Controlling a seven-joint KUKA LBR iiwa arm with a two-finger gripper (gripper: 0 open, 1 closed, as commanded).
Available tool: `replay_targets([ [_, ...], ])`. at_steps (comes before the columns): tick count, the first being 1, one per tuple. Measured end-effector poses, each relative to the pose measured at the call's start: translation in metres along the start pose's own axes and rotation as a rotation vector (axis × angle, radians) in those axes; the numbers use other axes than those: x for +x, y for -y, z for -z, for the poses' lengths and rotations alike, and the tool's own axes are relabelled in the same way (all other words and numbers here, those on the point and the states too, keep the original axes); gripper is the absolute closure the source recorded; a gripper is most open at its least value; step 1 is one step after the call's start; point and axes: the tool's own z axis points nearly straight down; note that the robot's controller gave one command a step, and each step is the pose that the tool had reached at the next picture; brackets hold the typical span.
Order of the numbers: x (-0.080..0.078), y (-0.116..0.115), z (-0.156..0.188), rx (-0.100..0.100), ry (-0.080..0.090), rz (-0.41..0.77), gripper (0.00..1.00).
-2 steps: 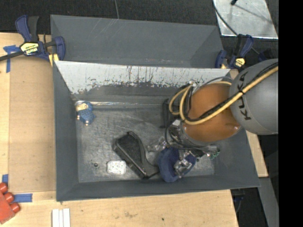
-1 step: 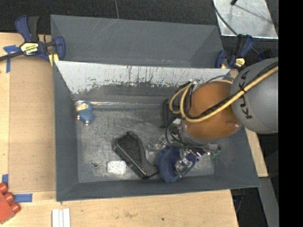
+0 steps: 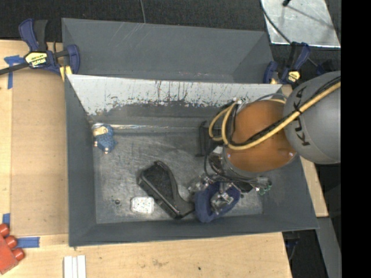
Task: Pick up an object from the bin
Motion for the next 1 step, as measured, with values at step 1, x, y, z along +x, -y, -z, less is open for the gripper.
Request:
replay_targets([
  [1, -0.0001, 0.002, 0.067, 0.002, 0.013, -0.003, 1.0],
])
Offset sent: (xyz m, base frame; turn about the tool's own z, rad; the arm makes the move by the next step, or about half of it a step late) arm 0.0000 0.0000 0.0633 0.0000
